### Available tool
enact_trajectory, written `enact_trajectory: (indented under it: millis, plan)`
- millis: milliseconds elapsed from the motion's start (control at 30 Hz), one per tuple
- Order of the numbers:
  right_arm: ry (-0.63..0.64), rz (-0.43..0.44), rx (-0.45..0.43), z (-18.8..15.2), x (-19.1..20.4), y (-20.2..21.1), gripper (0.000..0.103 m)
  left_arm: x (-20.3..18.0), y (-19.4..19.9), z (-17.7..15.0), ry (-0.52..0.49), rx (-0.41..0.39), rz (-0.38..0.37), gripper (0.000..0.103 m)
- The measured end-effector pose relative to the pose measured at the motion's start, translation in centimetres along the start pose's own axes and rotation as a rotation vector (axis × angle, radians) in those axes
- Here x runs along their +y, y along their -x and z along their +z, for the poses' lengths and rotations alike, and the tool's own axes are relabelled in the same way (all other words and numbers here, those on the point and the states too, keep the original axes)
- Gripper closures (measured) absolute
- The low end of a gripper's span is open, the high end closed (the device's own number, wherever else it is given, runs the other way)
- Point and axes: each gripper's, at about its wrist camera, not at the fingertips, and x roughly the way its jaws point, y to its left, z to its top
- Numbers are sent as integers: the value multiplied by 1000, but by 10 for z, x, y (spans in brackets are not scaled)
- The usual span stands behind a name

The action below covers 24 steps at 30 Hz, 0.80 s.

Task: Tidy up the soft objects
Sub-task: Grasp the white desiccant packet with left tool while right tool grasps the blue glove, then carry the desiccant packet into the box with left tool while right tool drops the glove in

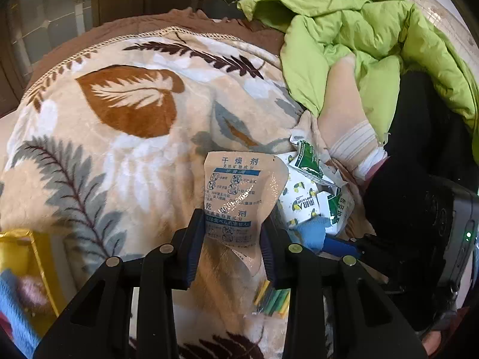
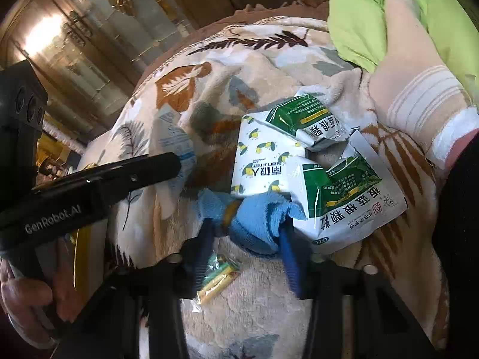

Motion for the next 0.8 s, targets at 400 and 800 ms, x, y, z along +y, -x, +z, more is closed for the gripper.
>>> enact_trajectory:
  millis: [400,800]
  plan:
    - [-13,90,-6,-11,-9,32,91,1,24,-18,55,-47,12,70]
    - [41,217,-58,-12,31,83,91,2,97,-51,87,-168,40,70]
